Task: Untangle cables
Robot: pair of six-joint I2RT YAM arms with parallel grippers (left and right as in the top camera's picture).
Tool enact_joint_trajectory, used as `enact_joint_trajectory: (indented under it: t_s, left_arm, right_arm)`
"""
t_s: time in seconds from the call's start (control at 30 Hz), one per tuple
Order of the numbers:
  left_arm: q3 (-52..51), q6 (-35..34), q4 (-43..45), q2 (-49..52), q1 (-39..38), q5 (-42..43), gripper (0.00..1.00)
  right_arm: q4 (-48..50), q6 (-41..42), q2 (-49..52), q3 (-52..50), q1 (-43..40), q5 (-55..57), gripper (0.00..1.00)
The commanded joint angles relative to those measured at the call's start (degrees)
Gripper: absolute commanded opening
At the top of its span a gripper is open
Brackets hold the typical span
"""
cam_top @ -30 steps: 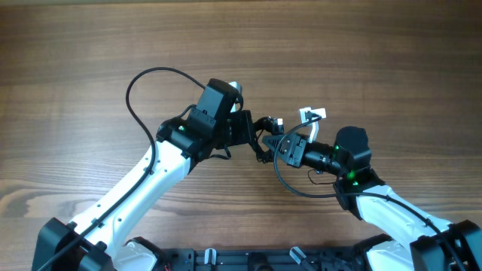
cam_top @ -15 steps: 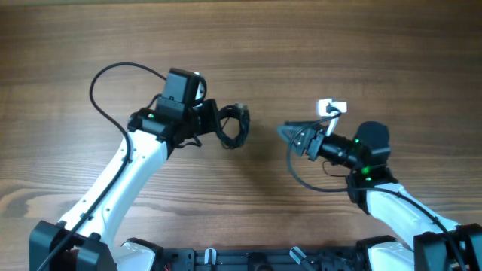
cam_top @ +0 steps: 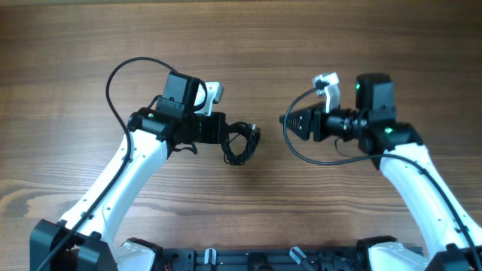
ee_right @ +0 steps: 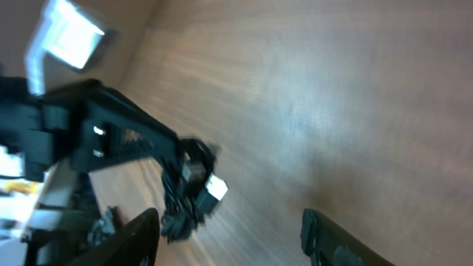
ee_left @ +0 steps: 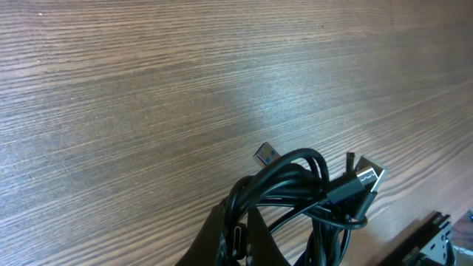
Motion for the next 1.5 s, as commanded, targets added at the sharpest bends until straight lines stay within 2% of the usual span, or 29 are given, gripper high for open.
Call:
enact_joint_trajectory:
  t_s: [0.0,0.1,0.17,0.27,0.33,0.43,0.57,0.7,0.97,1.0,1.1,1.2,1.23,1.37,1.47]
  left_arm:
    - [1.03,2.27,-0.24,-2.97,-0.31,1.81,0.04]
    - [1.16,6.45,-0.22,-7.89,-1.77,0.76,0.04]
    - [1.16,7.17,-0.74,-10.58,-3.58,-3.89,0.04]
    - [1.16,7.19,-1.73,-11.5,-5.64,-8.11,0.04]
    - [1.14,7.3,-2.1,-11.23,-6.45,-8.17,0.04]
    - [1.14,7.43,-2.82,-11.21,-6.56,-10.58,0.04]
    - [1.14,8.9,-2.99,-11.21,-6.6,-12.48,0.04]
    - [1.14,10.38,-3.26,-11.21,-6.6,-12.48,0.04]
    - [1.14,10.4,-4.76,-11.21,-6.64,-12.5,0.04]
    - [1.14,10.38,-4.83,-11.21,-6.64,-12.5,0.04]
    - [1.14,10.36,-4.72,-11.21,-6.64,-12.98,0.04]
    - [1.14,10.36,-4.76,-11.21,-6.64,-13.16,0.04]
    - [1.14,10.38,-4.76,-11.21,-6.64,-13.16,0.04]
    - [1.14,10.4,-5.01,-11.21,-6.64,-15.23,0.04]
    - [1.14,10.38,-5.18,-11.21,-6.64,-15.47,0.04]
  right_arm:
    - [-2.71,-7.17,-0.52,4.07,-0.07,0.9,0.64]
    - [-1.86,-12.46,-0.48,4.04,0.63,-4.74,0.6]
    - [1.07,-12.96,-0.42,4.04,1.62,-9.73,0.47]
    - [5.49,-12.72,-0.28,4.04,5.16,-10.08,0.4]
    - [7.04,-12.24,0.04,4.04,8.2,-8.61,0.37]
    - [6.99,-9.33,0.11,4.04,12.48,0.52,0.32]
    - [6.93,-8.24,0.96,4.04,16.28,1.46,0.29]
    - [6.95,-8.24,5.11,4.04,18.03,2.03,0.26]
    - [7.19,-6.95,8.35,4.07,18.05,2.01,0.1]
    - [7.13,-6.47,8.35,4.04,18.05,1.99,0.04]
    - [6.12,-6.49,8.35,4.04,18.05,1.51,0.04]
    - [5.62,-6.56,8.35,4.04,18.05,1.51,0.22]
    - [5.44,-6.54,8.35,4.07,18.05,1.51,0.24]
    - [3.41,-6.91,8.35,4.04,18.05,-0.22,0.25]
    - [2.16,-6.88,8.35,4.04,18.05,-0.22,0.2]
